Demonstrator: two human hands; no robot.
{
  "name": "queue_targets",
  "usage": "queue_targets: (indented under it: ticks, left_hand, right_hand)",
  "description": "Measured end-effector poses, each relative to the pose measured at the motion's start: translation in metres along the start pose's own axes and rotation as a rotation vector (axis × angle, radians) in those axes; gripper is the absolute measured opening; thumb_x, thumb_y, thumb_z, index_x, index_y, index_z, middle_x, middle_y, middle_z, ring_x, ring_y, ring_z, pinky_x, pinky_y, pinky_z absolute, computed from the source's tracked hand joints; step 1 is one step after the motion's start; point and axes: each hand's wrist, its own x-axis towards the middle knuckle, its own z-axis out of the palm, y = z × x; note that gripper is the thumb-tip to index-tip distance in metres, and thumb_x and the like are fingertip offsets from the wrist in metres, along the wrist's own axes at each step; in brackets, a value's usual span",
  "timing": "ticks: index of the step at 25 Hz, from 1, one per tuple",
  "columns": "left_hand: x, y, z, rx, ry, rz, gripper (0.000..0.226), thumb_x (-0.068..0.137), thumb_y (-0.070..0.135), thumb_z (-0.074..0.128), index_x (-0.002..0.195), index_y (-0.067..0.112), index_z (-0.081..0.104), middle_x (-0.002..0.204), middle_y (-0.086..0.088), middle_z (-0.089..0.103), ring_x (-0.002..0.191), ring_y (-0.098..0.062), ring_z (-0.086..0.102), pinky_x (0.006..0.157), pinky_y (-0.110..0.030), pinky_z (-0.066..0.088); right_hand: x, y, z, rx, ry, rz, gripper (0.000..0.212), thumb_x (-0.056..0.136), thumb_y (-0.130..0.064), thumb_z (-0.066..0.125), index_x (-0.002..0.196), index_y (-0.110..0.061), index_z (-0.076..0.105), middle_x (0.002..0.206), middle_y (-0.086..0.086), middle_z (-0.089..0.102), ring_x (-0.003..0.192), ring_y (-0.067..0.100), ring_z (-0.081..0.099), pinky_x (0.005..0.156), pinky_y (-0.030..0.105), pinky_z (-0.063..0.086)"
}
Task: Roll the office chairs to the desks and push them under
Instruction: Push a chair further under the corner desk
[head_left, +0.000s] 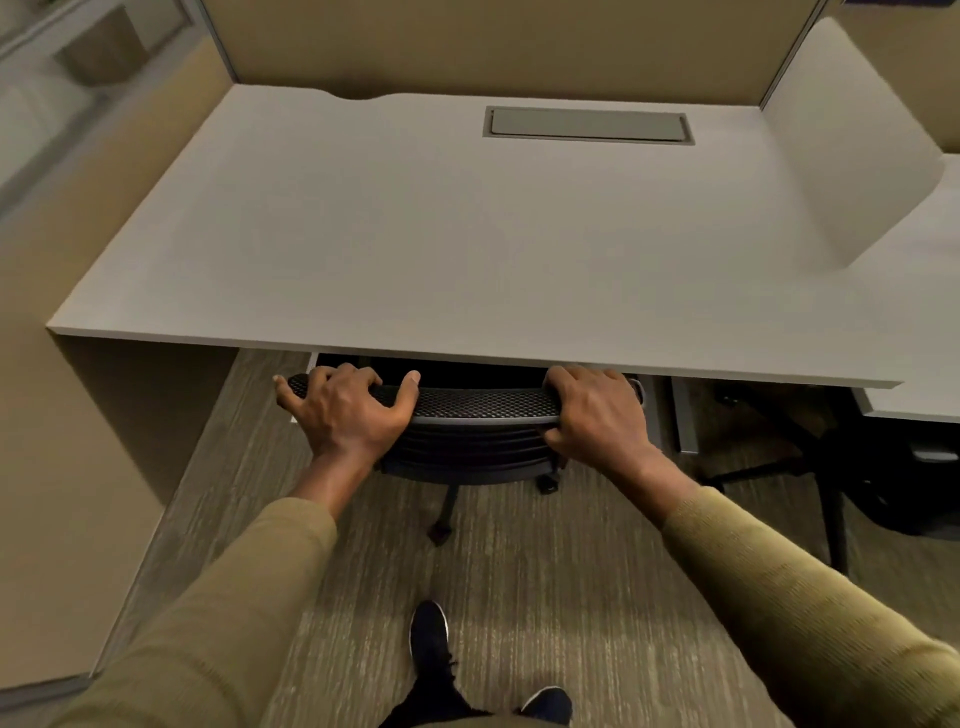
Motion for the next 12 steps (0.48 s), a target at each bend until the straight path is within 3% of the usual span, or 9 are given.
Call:
queue_targets:
  ticks: [3, 6, 12]
  left_hand:
    - [0.013, 0.017, 0.004, -0.013, -0.029, 0.022, 0.068, 0.083, 0.078, 0.039, 0.071, 0.019, 0.072, 0.084, -0.001, 0.072, 0.106, -0.031, 0.061, 0.113, -0.071, 0.015]
    - [0.037, 0.025, 0.006, -0.019, -0.097, 0.053, 0.067, 0.084, 0.075, 0.038, 0.072, 0.018, 0.07, 0.088, 0.0, 0.071, 0.108, -0.029, 0.059, 0.112, -0.069, 0.018]
    - [0.037, 0.02, 0.013, -0.025, -0.148, 0.114, 0.065, 0.085, 0.069, 0.036, 0.088, 0.015, 0.073, 0.103, -0.003, 0.071, 0.116, -0.029, 0.055, 0.116, -0.065, 0.012]
  right_hand:
    - [0.009, 0.01, -0.003, -0.019, -0.027, 0.034, 0.042, 0.072, -0.043, 0.074, 0.104, -0.02, 0.06, 0.091, 0.0, 0.067, 0.079, 0.023, 0.064, 0.074, 0.035, 0.046]
    - [0.025, 0.013, -0.004, -0.036, -0.031, 0.09, 0.041, 0.072, -0.042, 0.075, 0.104, -0.02, 0.06, 0.089, -0.001, 0.065, 0.078, 0.023, 0.063, 0.072, 0.032, 0.04]
    - [0.023, 0.011, 0.009, -0.071, -0.032, 0.121, 0.046, 0.067, -0.045, 0.079, 0.101, -0.023, 0.057, 0.087, -0.003, 0.063, 0.075, 0.021, 0.061, 0.071, 0.031, 0.041]
